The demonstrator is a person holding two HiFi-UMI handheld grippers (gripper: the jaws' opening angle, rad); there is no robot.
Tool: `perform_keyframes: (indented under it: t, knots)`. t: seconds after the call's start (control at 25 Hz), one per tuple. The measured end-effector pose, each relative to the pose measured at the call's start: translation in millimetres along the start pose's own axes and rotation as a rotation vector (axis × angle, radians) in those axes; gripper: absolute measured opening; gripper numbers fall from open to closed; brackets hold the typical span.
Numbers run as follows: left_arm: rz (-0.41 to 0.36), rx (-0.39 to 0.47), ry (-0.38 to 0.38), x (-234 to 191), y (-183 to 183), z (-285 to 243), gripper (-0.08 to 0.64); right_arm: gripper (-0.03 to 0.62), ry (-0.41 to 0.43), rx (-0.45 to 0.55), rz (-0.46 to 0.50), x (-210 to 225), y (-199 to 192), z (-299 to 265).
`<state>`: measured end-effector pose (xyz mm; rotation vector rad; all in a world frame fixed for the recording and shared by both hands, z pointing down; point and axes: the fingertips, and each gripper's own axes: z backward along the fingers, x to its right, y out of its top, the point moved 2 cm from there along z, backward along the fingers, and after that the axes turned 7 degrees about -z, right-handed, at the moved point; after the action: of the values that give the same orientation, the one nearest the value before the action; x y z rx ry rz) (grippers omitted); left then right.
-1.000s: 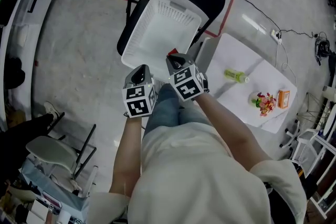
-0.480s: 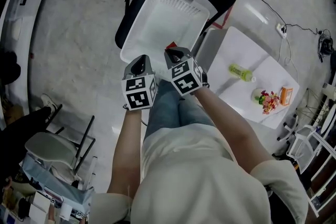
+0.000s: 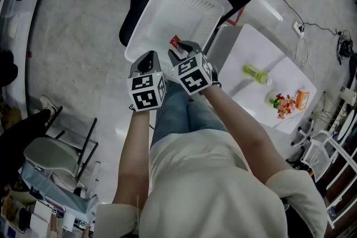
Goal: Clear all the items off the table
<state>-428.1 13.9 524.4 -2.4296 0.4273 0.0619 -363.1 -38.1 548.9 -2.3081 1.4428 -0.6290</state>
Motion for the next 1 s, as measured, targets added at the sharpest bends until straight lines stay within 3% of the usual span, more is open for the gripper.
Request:
perform_keyframes:
  t: [0.44, 0.6, 1.0]
  knots:
    - [-0.004, 0.013, -0.010, -2, 2, 6, 0.008, 0.099, -0.026, 0.002, -0.012, -1, -4, 10]
    - [-0.011, 0.014, -0.017, 0, 2, 9, 0.008, -0.002, -0.047, 0.021, -0.013, 0, -2, 16]
    - [-0.030, 0.023, -0.047, 6, 1, 19, 0.008, -0.002, -0.074, 0.039, -0.028, -3, -2, 28]
